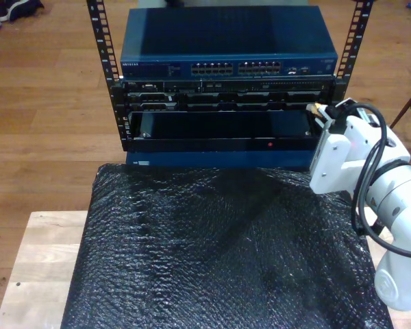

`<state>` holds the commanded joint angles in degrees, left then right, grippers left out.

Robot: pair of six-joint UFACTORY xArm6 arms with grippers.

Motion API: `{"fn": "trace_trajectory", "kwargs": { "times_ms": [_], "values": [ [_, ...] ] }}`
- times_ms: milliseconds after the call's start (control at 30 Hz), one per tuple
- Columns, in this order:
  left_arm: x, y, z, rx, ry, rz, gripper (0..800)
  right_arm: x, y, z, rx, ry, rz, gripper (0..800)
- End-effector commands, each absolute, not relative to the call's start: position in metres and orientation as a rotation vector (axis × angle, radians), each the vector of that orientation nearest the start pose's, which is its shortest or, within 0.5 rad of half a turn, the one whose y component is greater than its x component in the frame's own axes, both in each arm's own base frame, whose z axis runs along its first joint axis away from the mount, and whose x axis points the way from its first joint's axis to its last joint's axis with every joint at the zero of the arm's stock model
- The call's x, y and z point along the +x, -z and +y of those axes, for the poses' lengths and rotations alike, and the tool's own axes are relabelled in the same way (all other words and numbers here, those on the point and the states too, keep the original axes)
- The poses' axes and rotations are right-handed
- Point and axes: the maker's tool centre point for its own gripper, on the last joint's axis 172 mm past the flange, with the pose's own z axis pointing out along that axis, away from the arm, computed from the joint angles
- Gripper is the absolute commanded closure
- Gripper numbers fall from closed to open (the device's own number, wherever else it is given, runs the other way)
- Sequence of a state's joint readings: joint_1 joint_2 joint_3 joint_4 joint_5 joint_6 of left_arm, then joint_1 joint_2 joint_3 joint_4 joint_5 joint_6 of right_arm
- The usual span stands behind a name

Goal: Grab the cable and plug it in

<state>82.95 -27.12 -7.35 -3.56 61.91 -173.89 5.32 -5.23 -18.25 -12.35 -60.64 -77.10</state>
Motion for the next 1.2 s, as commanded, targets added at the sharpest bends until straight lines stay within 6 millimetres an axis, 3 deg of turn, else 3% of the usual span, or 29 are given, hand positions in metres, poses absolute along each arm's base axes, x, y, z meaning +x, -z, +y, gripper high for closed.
{"fn": "trace_trajectory", "kwargs": {
  "times_ms": [500, 900, 1200],
  "values": [
    [0.027, -0.033, 0.117, -2.162, 0.638, 2.610, 0, 0.492, -0.317, 0.130, 1.241, -1.509, 1.423, 800],
    [0.027, -0.033, 0.117, -2.160, 0.637, 2.612, 0, 0.527, -0.317, 0.166, 1.233, -1.571, 1.330, 800],
    [0.027, -0.033, 0.117, -2.158, 0.638, 2.613, 0, 0.556, -0.314, 0.164, 1.183, -1.491, 1.245, 800]
  ]
}}
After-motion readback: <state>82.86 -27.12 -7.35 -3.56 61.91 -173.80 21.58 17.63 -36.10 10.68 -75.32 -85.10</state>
